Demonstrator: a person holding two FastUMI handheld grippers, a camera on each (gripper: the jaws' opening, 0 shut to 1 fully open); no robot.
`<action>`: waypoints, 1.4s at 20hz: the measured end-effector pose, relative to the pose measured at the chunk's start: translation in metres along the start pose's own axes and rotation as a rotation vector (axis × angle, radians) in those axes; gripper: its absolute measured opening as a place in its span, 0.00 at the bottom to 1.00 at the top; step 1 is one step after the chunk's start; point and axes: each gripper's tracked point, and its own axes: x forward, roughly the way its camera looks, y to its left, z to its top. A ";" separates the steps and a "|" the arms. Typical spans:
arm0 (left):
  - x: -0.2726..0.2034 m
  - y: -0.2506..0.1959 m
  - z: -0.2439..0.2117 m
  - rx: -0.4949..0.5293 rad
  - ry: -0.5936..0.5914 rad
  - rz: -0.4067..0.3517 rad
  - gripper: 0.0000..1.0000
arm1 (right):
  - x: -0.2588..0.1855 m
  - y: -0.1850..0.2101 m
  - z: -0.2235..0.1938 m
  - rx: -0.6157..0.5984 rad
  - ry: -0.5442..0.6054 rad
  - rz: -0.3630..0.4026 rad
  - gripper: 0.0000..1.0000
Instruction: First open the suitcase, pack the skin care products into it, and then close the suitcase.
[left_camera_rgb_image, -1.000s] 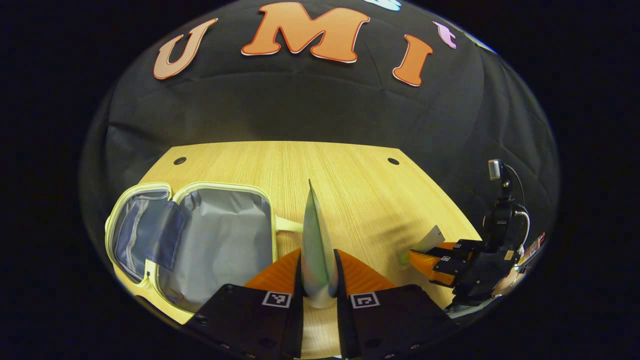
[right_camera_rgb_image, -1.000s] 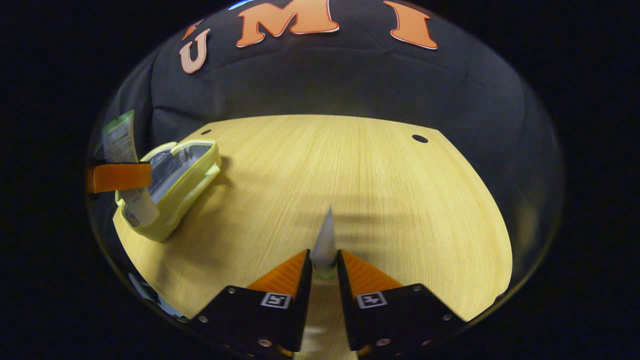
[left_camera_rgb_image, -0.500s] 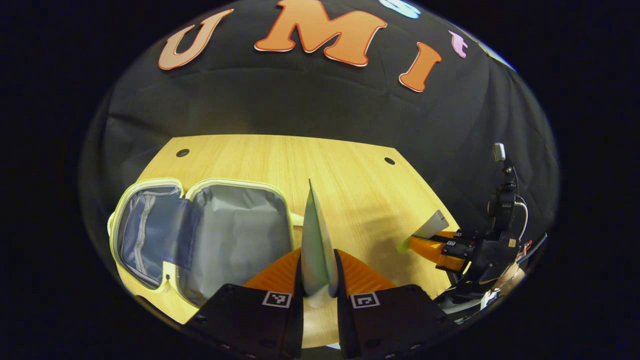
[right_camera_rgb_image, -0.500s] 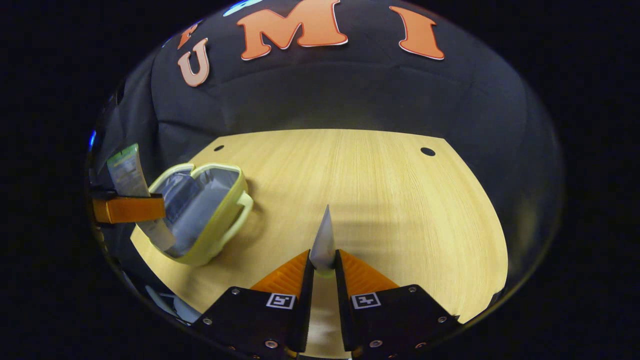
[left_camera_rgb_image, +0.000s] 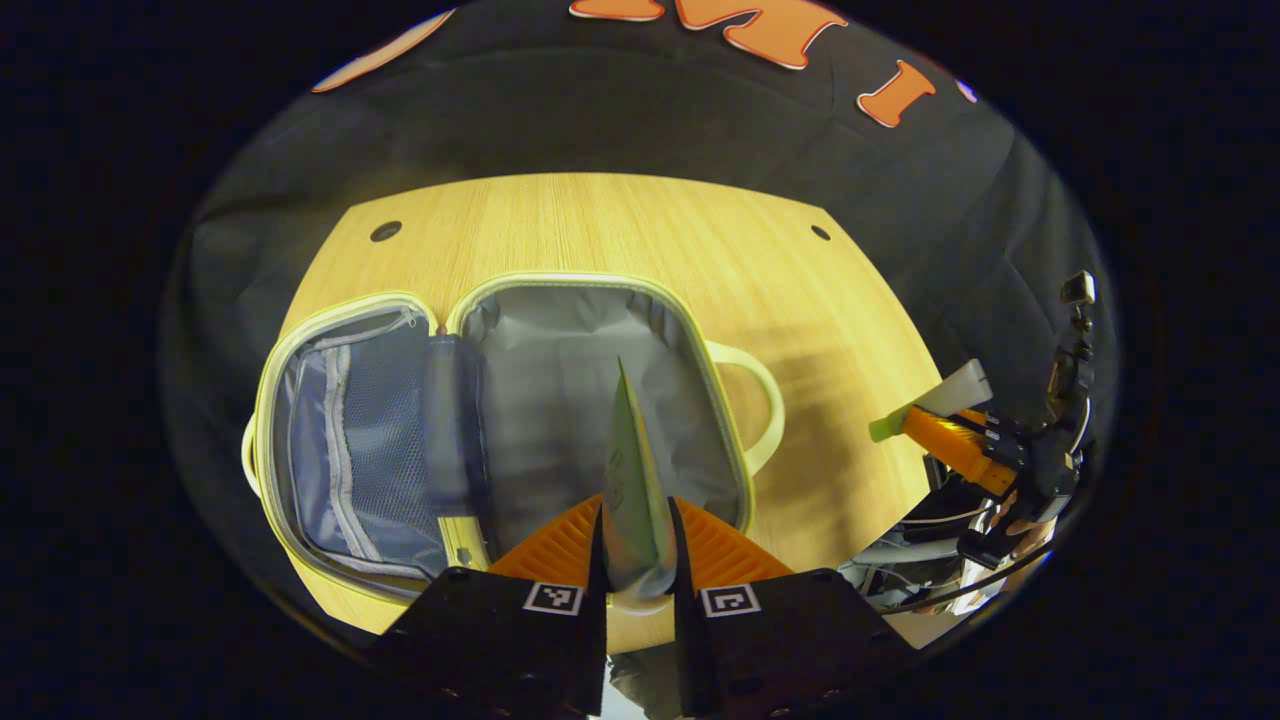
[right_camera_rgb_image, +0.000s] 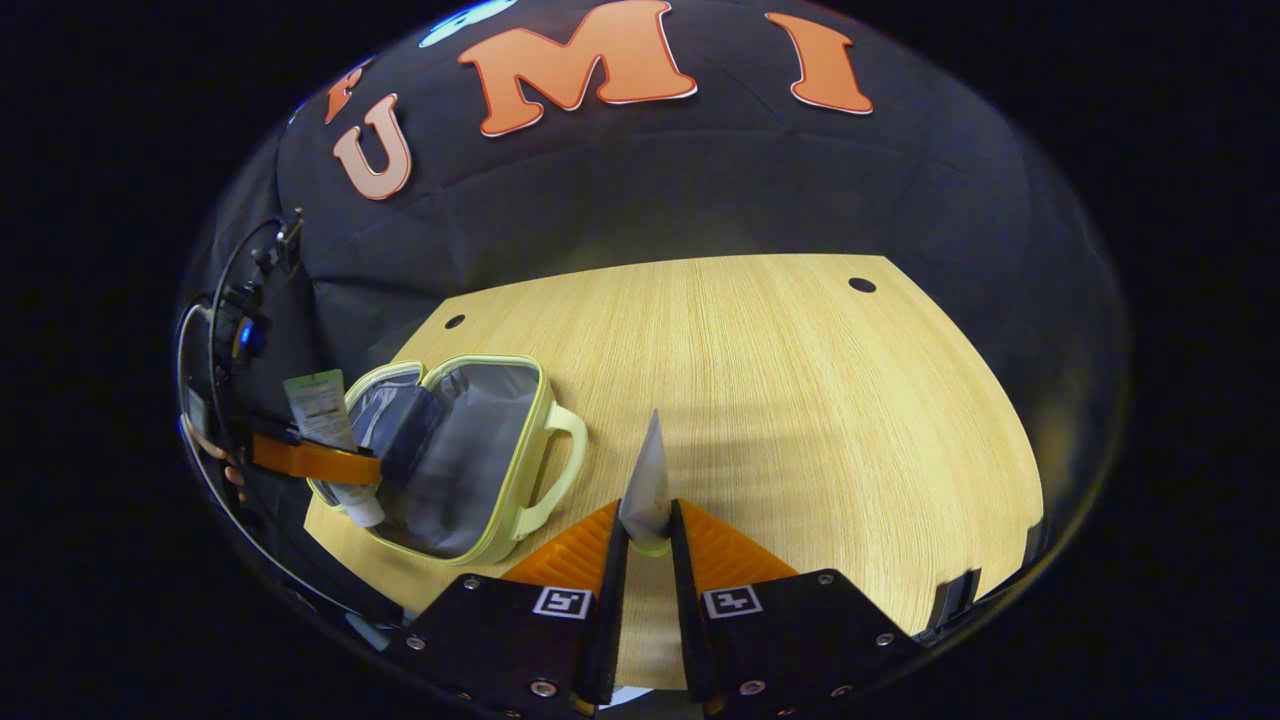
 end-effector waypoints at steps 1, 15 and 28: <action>0.013 0.008 0.003 0.009 0.030 0.008 0.29 | -0.002 0.000 -0.003 0.004 0.007 -0.014 0.27; 0.033 0.039 0.031 0.123 0.007 0.107 0.99 | -0.013 0.006 0.007 0.070 -0.009 -0.063 0.27; -0.116 0.116 0.045 -0.014 -0.428 0.266 0.99 | -0.022 0.125 0.121 -0.126 -0.064 0.169 0.27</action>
